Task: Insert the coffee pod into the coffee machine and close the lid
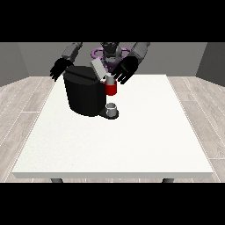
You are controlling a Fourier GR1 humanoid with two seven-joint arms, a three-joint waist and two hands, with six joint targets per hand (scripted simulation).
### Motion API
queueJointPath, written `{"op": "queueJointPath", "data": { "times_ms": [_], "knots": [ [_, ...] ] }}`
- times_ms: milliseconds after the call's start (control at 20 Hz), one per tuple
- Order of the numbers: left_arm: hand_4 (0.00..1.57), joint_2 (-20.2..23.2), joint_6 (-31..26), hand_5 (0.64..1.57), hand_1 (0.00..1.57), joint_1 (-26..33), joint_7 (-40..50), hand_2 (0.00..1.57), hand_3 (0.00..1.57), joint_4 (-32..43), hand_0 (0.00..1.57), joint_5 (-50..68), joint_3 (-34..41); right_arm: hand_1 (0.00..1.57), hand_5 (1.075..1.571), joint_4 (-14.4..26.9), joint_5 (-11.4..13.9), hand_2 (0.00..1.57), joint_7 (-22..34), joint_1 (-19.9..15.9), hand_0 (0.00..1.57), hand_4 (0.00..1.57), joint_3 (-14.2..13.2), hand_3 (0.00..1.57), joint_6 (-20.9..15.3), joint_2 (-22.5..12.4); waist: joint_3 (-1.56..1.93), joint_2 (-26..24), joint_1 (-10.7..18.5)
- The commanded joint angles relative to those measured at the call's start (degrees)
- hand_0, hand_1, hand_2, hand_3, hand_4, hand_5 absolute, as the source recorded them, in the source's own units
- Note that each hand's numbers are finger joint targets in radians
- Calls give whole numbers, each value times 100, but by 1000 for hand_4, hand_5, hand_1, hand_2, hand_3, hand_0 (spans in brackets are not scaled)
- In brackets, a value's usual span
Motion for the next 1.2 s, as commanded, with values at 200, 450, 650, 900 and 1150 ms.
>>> {"op": "queueJointPath", "data": {
  "times_ms": [200, 450, 650, 900, 1150],
  "knots": [
    [492, -121, 77, 1571, 1164, -51, 186, 1239, 1182, 91, 1164, -101, -7, 0, 1571, 32, 43, 0, -87, 14, 0, 499, 45, 0, -55, 68, -1, -21, 5],
    [487, -16, -53, 1571, 1236, -99, 127, 1279, 1197, 132, 1236, -69, 57, 0, 1571, 85, -52, 0, -257, 125, 0, 448, -1, 0, 23, 87, 0, 54, -5],
    [481, 8, -219, 1571, 1220, -205, 203, 1266, 1167, 263, 1220, -44, 97, 0, 1571, -13, -30, 0, 35, -62, 0, 415, 21, 0, -106, 129, -1, 60, -48],
    [457, -81, -24, 1571, 1161, 22, 5, 1195, 1058, 260, 1161, -163, 10, 0, 1571, -145, 60, 0, 80, 85, 0, 403, 116, 0, -64, 59, -2, 41, -79],
    [413, 210, 9, 1571, 1105, 38, -259, 1151, 980, 180, 1105, -262, 8, 0, 1571, -39, -15, 0, -245, 274, 0, 380, -77, 0, -13, -48, -1, 166, -77]
  ]
}}
